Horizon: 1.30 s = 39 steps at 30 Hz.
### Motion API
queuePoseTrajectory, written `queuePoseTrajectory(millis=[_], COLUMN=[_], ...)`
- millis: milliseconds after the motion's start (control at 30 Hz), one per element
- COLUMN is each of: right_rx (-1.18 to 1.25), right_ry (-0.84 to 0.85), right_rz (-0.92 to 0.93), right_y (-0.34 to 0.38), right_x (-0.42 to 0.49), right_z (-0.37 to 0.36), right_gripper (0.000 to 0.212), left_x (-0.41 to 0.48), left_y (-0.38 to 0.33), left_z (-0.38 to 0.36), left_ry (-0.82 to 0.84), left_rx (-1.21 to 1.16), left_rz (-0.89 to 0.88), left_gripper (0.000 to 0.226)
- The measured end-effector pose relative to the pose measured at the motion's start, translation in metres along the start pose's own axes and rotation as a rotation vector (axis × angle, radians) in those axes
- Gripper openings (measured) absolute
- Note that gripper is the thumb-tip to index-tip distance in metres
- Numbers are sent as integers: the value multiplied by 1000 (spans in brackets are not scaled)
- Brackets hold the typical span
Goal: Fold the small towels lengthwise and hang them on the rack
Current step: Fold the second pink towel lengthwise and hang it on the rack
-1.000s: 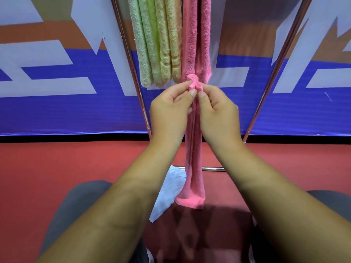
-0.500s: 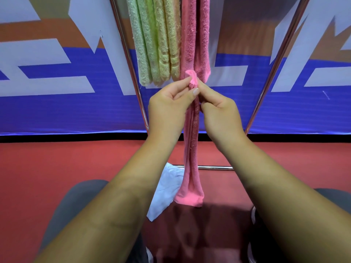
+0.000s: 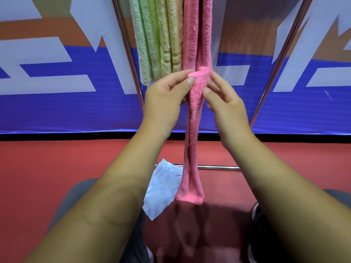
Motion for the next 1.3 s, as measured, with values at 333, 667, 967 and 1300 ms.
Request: queuePoseTrajectory(millis=[333, 667, 967, 1300], right_rx=[112, 207, 265, 240], right_ry=[98, -49, -157, -291], right_rz=[-83, -152, -177, -248], right_y=[2, 6, 0, -10], right_x=[15, 26, 37, 38], right_z=[1, 10, 29, 43], right_gripper=[29, 23, 20, 21], left_x=[11, 5, -14, -13], left_y=[-7, 21, 50, 60], left_z=[5, -4, -14, -15], left_ry=[67, 152, 425, 398], left_rx=[-141, -45, 160, 146], left_rz=[84, 237, 258, 247], left_gripper=[21, 43, 28, 10])
Point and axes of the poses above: each hand's wrist, its own x-axis towards the middle knuckle, its own z-axis out of the back of the hand, y = z × x, the point moved 7 cm from there along x, towards the middle knuckle, and after that the axes turned 11 degrees about -y, right-handed, at the moved point
